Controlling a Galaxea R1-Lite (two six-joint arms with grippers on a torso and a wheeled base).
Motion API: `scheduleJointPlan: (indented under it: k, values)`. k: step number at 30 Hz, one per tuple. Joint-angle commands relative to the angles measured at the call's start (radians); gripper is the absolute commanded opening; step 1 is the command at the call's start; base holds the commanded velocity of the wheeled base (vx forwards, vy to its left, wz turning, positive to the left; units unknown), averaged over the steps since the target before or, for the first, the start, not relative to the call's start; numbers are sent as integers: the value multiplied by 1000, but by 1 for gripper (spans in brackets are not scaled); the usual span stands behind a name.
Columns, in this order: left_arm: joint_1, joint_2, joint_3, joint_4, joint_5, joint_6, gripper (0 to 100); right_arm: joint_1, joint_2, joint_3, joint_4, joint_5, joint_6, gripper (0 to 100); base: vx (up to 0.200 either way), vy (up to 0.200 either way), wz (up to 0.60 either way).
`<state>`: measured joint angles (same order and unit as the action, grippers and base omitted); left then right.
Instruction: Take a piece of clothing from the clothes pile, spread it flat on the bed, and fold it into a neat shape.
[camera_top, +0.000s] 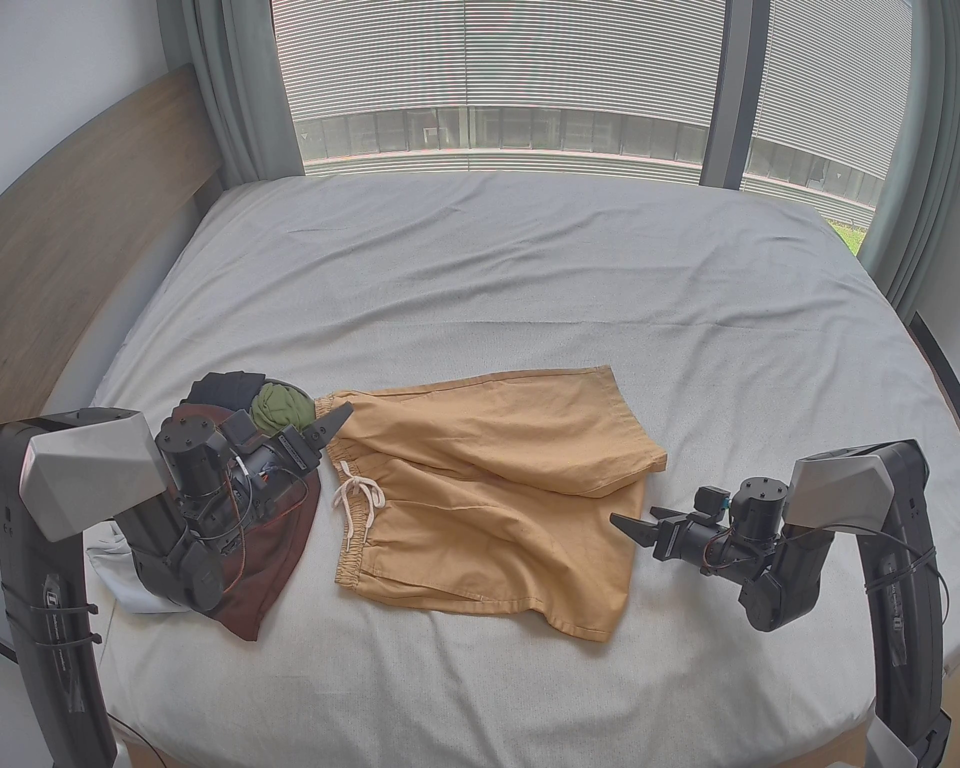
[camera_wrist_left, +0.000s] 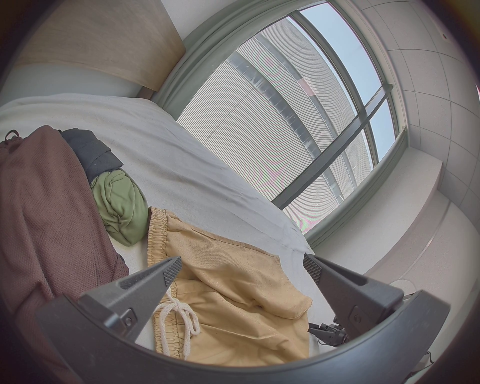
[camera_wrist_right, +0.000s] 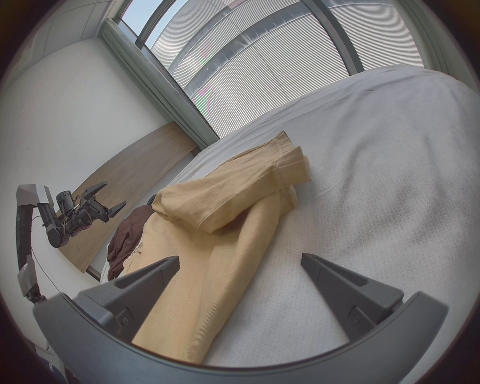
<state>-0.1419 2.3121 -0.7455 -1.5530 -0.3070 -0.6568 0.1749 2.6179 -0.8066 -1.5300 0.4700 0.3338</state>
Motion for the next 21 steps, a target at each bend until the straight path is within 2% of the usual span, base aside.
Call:
scheduleJointPlan:
  k: [1, 17, 18, 21]
  values:
    - [1, 7, 0, -1, 0, -1, 100, 11, 25, -2, 4, 1, 2, 100, 0, 0, 0]
    - [1, 12, 2, -1, 2, -1, 100, 28, 31, 32, -1, 13, 2, 100, 0, 0, 0]
    - [-1, 12, 2, -1, 2, -1, 100, 28, 31, 35, -1, 16, 2, 0, 0, 0, 0]
    - [-1, 13, 2, -1, 2, -1, 100, 28, 24, 53, -1, 16, 2, 0, 0, 0, 0]
